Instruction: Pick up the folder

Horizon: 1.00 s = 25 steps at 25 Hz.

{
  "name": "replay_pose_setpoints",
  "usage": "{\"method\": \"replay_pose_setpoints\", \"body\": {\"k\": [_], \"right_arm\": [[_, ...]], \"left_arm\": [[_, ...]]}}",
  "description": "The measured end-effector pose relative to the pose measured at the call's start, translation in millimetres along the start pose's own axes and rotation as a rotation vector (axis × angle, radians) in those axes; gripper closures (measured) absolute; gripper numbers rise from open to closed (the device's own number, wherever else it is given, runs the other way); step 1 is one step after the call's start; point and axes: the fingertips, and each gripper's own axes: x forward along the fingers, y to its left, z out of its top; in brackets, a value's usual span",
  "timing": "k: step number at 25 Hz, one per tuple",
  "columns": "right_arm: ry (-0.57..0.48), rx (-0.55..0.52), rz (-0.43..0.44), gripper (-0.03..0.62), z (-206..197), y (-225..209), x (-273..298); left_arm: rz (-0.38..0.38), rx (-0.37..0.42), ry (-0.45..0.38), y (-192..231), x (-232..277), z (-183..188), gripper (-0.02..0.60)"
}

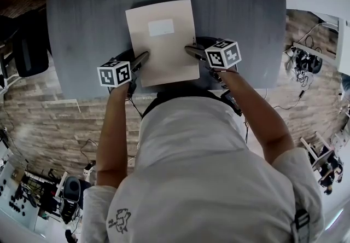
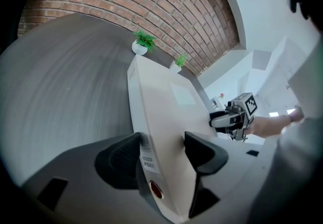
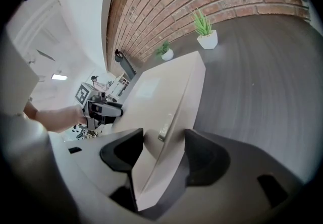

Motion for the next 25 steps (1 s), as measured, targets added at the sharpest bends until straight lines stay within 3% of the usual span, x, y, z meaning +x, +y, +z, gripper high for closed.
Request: {"method": "replay_pose_setpoints", "body": {"k": [12,25], "right_arm": [[-0.008,0.003,-0.018,0.345,0,5,-5],[-0.079,-0.031,-0.048,0.363,7,38,-24]], "left_arm": [[0.035,0.009,0.013,-4,-2,1,0.296],[0.059,0.068,-0.055,-17,-32,4,0.296]]}}
